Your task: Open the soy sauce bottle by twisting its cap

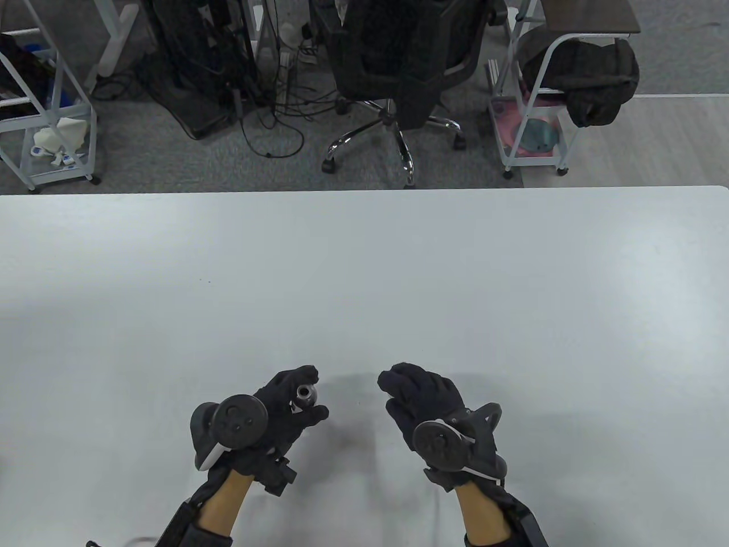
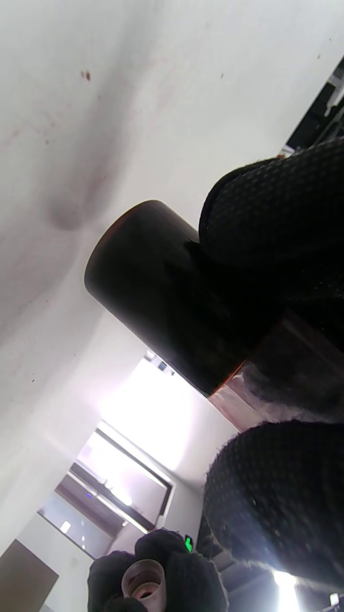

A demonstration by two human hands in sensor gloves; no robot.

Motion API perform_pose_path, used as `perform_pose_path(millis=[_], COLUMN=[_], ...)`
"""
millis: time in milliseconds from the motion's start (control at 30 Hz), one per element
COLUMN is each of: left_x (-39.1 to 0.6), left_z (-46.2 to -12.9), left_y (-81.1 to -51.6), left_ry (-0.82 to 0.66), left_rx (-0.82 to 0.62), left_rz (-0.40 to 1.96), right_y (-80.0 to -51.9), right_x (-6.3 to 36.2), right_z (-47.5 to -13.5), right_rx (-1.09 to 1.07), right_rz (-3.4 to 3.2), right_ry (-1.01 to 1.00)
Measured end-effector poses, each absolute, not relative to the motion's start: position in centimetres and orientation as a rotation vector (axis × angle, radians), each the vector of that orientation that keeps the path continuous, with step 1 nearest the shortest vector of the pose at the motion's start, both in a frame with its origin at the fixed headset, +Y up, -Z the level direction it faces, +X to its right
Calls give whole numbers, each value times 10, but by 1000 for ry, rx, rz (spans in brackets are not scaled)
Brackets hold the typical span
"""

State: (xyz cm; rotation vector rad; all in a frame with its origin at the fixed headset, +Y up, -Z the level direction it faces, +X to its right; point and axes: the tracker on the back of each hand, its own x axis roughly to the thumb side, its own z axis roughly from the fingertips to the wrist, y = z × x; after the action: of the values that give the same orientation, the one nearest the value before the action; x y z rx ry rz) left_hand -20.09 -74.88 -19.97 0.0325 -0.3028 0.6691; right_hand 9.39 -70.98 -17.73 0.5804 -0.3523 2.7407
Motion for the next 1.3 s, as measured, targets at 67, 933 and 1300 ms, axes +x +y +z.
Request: perform_pose_path(millis=[67,933,1300], left_x=[-201,-212,-224], left_z=[-201,-209,-206], left_y=[-751,-752,-741], left_ry=[-297,-324,-339], left_rx=[8,-122,-94], left_rz=[674,560,511], right_y=[-711,-737,-753], right_x=[97,101,94], right_z=[-180,-205,-213], right_rx=[553,410,391], right_rz=[2752,3088,3248], right_ry=[-337,-137,-10])
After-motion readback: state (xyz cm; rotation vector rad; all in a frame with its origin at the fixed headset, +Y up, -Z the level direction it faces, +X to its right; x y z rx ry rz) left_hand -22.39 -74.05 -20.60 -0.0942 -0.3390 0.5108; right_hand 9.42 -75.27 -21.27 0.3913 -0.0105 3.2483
